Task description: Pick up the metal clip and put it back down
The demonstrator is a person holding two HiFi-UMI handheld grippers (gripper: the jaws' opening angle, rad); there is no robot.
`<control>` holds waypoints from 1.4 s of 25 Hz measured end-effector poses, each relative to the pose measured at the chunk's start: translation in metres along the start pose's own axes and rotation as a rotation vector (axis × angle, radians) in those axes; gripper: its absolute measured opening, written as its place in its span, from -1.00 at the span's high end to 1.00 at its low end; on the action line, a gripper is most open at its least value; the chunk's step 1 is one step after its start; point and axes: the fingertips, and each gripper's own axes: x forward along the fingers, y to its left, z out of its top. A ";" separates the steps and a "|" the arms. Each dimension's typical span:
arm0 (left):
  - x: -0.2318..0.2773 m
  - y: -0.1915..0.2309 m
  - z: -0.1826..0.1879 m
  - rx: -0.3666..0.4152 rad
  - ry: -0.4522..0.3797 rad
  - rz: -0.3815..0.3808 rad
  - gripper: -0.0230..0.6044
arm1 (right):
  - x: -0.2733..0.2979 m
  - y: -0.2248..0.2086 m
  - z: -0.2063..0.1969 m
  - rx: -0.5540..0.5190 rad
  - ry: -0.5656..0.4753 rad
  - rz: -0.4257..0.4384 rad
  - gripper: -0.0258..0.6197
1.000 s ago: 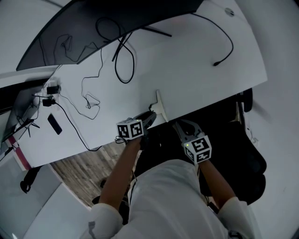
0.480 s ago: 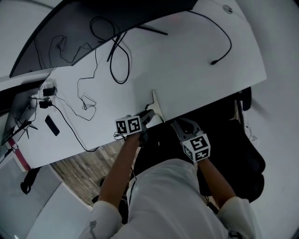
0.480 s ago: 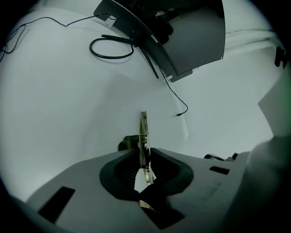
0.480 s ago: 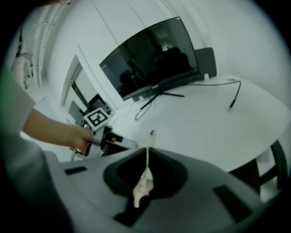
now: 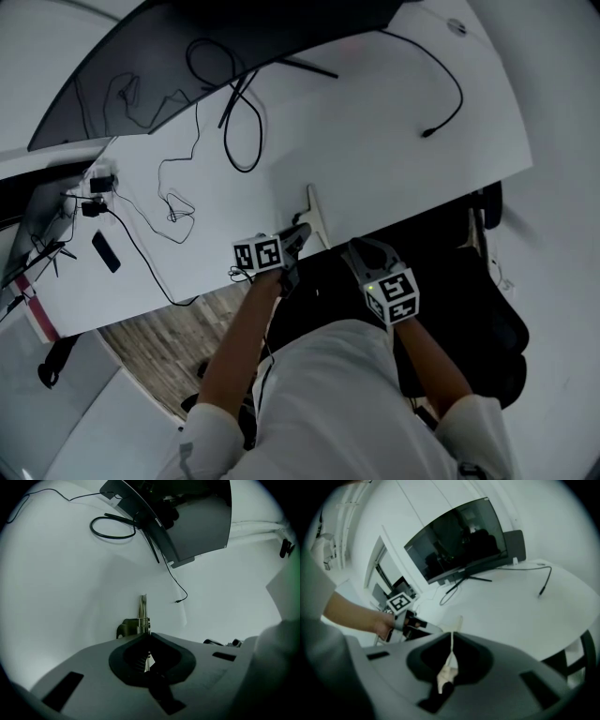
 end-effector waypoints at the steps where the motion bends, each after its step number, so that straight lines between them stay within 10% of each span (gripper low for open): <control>1: 0.000 -0.001 0.000 0.001 0.000 -0.004 0.82 | 0.000 0.000 0.001 -0.003 -0.001 0.000 0.82; 35: -0.129 0.022 0.002 -0.037 -0.121 0.004 0.82 | 0.020 0.109 0.045 -0.217 0.007 0.085 0.82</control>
